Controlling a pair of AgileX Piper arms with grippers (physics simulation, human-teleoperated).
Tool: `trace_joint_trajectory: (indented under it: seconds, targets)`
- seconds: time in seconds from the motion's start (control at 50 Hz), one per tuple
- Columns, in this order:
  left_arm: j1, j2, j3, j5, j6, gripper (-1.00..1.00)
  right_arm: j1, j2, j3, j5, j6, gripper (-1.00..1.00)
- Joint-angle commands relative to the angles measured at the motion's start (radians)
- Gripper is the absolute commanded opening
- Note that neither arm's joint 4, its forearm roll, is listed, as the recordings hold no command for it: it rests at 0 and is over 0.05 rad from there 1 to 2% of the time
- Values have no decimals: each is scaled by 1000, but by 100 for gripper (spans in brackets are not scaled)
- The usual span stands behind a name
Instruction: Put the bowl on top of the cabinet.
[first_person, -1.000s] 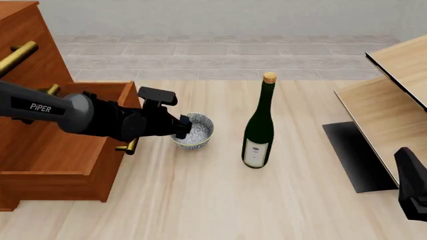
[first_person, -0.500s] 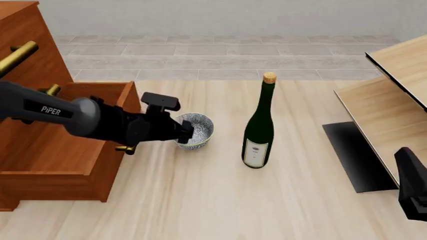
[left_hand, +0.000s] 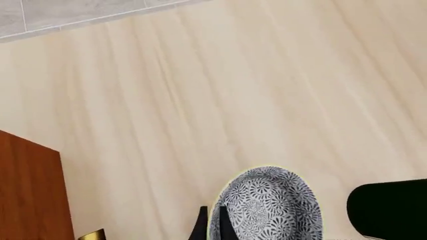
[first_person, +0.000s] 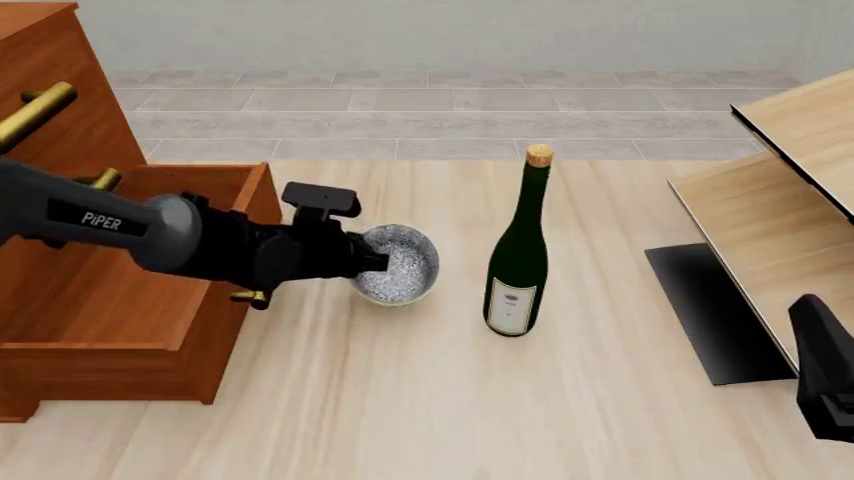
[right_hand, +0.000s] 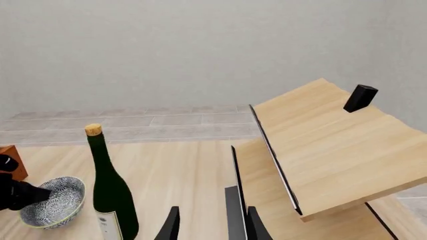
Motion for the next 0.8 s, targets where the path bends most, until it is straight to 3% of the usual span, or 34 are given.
trace_joint_trajectory:
  seconds: [0.02,0.32,0.36,0.7,0.74,0.78,0.8]
  targets:
    - [-1,-9,0,3,-19,-100,0,0,0,0,-2,100]
    - [7,-91,4,22,-62,-100,4,-1,2,0,-8,100]
    - [23,-95,-1,34,-97,-100,4,-1,1,1,-9,100]
    - [22,-242,4,105,-180,-100,6,-1,0,2,-13,100]
    - [8,-269,8,116,-217,-100,5,-1,0,2,-12,100]
    - [11,-300,6,125,-197,-100,5,-1,1,0,-12,100]
    - [3,-308,6,136,-226,-100,5,-1,1,0,-13,100]
